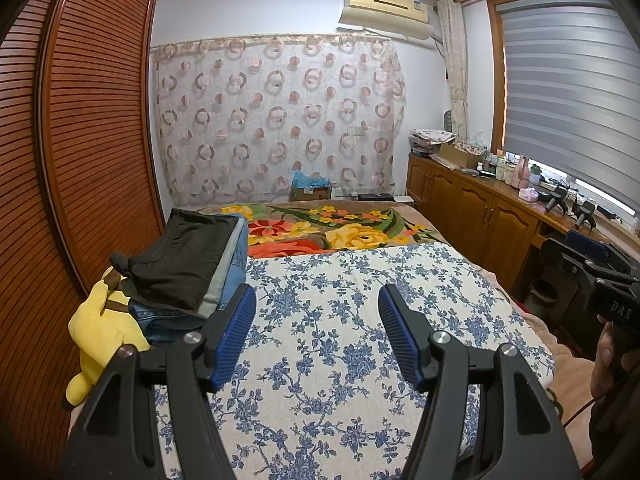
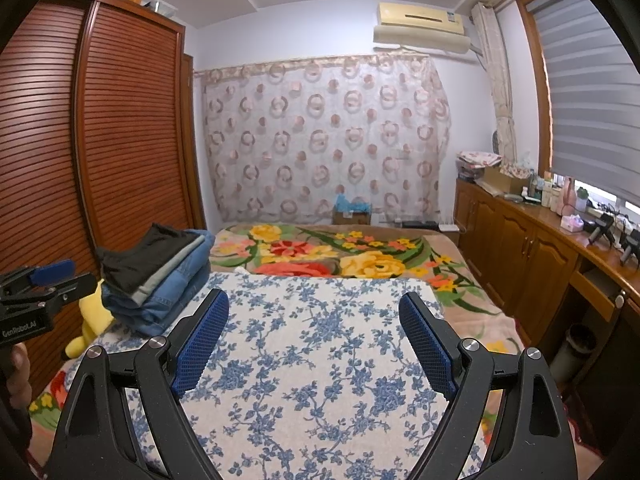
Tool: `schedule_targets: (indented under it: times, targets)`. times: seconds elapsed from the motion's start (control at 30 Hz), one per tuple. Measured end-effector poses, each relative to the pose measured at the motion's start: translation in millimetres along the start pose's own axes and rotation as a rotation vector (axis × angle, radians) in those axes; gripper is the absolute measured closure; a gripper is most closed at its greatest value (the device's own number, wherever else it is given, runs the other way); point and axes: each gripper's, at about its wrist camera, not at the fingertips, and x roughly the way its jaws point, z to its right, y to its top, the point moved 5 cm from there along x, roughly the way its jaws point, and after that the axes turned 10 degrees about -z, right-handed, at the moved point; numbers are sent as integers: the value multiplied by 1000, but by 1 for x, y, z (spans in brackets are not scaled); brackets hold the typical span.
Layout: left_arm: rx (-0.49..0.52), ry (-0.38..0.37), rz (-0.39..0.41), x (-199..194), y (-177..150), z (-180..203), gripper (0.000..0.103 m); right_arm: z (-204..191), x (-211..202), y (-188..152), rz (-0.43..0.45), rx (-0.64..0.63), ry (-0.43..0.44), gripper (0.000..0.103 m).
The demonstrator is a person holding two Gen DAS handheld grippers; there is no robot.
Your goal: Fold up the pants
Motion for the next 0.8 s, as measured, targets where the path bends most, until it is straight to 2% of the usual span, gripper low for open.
schedule_targets:
  times: [0.8]
  targets:
    - [0,1,0,1,-1,0,39,0,0,0,-2,3,2,14]
